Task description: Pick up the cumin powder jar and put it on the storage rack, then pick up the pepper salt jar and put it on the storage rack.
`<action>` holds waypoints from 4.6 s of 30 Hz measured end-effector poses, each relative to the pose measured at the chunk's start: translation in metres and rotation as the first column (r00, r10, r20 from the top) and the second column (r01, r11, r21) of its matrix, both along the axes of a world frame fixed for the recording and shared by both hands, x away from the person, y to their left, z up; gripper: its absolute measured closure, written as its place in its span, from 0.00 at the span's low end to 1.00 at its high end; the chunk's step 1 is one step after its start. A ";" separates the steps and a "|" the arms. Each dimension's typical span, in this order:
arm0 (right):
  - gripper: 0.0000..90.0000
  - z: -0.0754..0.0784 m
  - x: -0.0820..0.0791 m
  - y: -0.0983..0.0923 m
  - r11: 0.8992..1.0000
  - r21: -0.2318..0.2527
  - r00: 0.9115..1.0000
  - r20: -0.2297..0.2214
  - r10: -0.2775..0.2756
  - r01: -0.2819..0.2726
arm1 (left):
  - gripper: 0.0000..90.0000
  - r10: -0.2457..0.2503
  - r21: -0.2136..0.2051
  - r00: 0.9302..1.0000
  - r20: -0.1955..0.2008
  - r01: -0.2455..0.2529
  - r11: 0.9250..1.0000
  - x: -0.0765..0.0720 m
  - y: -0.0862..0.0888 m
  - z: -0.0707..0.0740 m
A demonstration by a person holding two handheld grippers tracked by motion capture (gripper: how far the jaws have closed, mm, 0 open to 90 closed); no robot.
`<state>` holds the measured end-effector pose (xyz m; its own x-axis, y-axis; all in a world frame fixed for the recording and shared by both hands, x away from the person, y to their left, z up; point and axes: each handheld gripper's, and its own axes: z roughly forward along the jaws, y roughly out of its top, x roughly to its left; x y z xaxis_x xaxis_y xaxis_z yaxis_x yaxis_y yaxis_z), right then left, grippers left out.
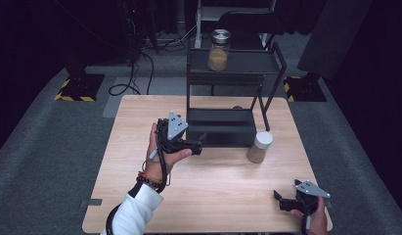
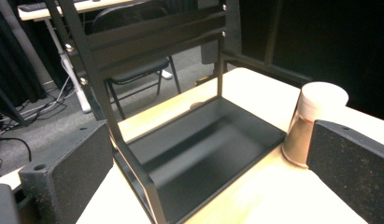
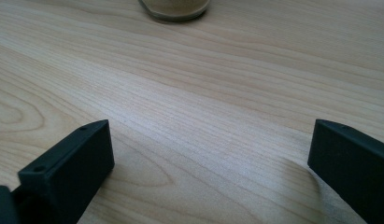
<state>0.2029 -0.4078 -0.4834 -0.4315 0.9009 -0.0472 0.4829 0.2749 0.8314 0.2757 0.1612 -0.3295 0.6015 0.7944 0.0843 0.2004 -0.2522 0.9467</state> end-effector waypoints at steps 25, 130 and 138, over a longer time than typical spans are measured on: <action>0.00 0.000 0.000 0.000 1.000 -0.001 1.000 0.001 0.006 -0.006 | 0.00 -0.027 0.028 0.998 -0.059 0.029 0.999 -0.019 0.017 -0.064; 0.00 0.001 0.002 -0.003 1.000 0.010 1.000 -0.011 0.019 -0.019 | 0.00 -0.005 0.095 0.967 -0.254 0.031 0.995 -0.034 0.017 -0.159; 0.00 0.001 0.000 0.000 1.000 -0.007 1.000 0.000 -0.009 0.009 | 0.01 -0.004 0.096 0.967 -0.253 0.030 0.995 -0.034 0.017 -0.159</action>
